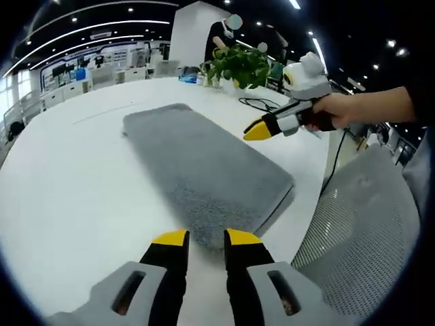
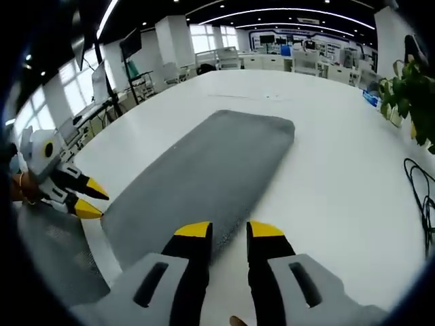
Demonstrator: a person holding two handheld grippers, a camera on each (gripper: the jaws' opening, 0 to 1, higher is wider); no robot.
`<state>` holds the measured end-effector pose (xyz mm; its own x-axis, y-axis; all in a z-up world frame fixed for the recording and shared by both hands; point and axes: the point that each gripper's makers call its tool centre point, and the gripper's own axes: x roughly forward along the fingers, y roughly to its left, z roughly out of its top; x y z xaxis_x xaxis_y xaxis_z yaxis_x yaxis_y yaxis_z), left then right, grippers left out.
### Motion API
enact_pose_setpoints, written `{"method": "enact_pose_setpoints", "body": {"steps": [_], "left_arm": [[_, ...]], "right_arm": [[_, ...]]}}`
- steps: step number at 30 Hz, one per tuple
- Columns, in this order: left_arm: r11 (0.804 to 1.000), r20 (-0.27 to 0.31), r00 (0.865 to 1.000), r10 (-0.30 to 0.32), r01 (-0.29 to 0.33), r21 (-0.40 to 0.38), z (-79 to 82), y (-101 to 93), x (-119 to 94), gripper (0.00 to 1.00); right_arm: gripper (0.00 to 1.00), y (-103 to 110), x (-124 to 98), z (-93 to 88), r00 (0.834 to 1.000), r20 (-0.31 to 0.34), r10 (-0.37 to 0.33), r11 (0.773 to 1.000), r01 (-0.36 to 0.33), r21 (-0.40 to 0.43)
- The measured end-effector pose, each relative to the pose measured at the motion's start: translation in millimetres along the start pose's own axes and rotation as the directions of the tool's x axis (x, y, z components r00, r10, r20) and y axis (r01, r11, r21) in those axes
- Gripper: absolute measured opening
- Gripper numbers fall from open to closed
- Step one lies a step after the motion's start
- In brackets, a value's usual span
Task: Fold the towel on the table until its edges align and the towel forms a compact rectangular stack.
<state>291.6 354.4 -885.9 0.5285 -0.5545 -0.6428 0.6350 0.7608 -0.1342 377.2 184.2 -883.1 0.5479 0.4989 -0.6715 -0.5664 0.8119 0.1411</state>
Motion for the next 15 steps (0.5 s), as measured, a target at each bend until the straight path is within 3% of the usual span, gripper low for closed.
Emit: {"method": "enact_pose_setpoints", "body": {"steps": [10,15], "left_arm": [[0.999,-0.008,1.000,-0.016,0.016,0.048,1.7,-6.9,4,0.22],[0.996,0.005,1.000,-0.008,0.008,0.084,8.3,-3.4,4,0.22]], "right_arm": [[0.18,14,-13,-29.7,0.999,-0.027,0.031,0.999,-0.031,-0.009],[0.17,13,-12,-28.7,0.999,-0.027,0.032,0.999,-0.032,-0.003]]}}
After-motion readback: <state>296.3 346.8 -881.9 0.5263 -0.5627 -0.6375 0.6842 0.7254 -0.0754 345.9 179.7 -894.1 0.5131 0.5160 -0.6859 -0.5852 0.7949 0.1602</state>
